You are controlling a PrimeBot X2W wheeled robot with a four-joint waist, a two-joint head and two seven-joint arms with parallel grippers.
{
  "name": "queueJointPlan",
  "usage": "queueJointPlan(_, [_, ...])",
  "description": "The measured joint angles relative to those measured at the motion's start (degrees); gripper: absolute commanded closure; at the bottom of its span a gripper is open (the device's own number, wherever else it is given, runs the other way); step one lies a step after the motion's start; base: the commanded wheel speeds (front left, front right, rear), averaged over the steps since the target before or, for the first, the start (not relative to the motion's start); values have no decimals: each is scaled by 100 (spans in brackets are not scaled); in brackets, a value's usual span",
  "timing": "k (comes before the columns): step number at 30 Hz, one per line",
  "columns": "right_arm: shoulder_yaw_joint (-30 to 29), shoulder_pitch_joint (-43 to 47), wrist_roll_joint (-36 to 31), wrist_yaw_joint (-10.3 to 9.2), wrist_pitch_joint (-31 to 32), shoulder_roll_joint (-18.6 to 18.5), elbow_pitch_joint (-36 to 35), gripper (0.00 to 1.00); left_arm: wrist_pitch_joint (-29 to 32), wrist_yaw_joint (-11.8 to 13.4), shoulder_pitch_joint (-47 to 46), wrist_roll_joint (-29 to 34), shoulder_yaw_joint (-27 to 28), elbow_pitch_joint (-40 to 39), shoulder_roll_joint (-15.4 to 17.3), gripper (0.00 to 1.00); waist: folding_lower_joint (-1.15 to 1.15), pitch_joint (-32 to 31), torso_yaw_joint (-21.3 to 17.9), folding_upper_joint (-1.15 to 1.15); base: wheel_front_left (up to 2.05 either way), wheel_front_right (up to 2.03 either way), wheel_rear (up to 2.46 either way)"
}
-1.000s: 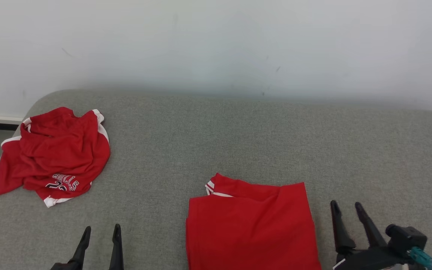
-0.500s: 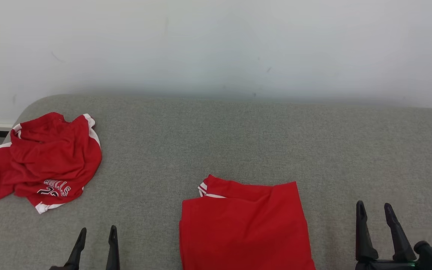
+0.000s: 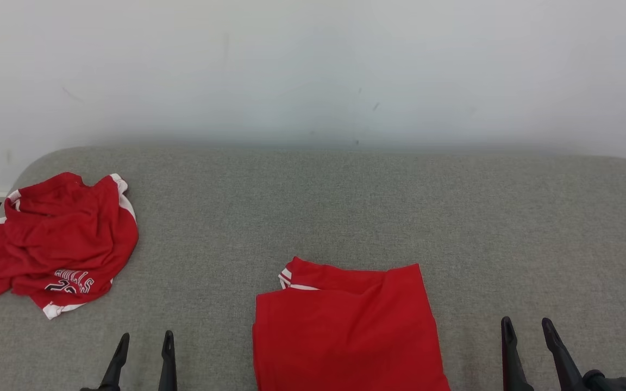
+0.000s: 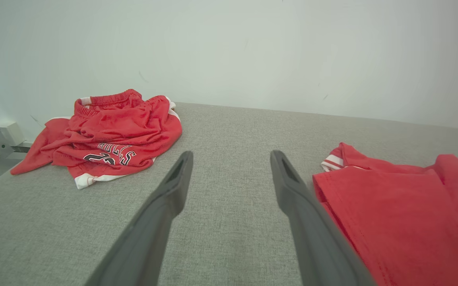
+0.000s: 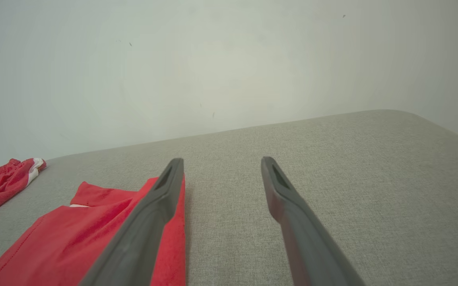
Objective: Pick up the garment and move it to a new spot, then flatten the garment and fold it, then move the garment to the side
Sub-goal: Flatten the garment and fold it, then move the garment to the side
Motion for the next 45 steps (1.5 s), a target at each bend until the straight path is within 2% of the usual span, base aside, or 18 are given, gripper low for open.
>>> queueJointPlan(30, [96, -40, -135, 1, 0, 4, 238, 0, 0, 4, 54, 449, -9, 121, 1, 0, 0, -11, -29, 0, 0, 0, 0])
queueJointPlan(45, [157, -113, -186, 1, 0, 4, 337, 0, 0, 4, 43, 478, -4, 131, 0, 0, 0, -11, -18, 0, 0, 0, 0])
